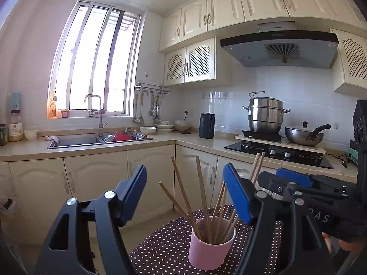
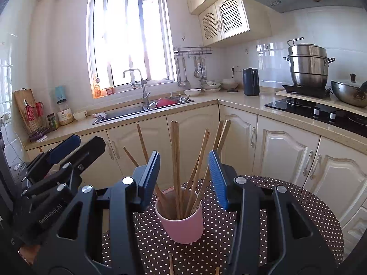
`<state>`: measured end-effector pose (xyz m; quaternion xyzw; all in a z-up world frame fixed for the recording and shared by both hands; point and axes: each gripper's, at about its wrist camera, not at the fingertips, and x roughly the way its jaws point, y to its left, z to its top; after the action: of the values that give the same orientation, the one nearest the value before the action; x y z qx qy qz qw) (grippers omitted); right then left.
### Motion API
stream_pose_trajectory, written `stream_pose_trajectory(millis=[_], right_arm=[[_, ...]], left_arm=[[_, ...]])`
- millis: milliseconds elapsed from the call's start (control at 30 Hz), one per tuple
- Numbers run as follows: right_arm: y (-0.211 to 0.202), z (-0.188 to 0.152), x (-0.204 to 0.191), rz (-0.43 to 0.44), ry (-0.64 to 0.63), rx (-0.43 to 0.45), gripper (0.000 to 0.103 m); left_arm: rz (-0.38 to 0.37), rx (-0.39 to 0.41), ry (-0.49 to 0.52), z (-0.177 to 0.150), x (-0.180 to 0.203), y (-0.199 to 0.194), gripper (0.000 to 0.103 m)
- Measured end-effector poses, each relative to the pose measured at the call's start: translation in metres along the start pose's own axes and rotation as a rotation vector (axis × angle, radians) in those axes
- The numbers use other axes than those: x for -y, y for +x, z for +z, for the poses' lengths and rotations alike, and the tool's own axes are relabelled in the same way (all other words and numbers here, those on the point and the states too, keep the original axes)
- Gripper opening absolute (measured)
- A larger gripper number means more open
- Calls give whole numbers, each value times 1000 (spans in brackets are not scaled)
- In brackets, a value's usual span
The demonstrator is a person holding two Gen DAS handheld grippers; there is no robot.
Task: Organize utensils
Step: 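Withdraw both open tools from the pink cup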
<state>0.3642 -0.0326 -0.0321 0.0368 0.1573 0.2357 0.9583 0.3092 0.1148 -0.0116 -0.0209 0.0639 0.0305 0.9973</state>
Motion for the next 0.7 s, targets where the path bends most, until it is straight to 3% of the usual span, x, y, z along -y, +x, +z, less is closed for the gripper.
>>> stream_pose_trajectory(millis=[700], right_arm=[[-108, -25, 16, -51, 18, 38, 49]], left_arm=[[-59, -38, 57, -17, 43, -90, 75]])
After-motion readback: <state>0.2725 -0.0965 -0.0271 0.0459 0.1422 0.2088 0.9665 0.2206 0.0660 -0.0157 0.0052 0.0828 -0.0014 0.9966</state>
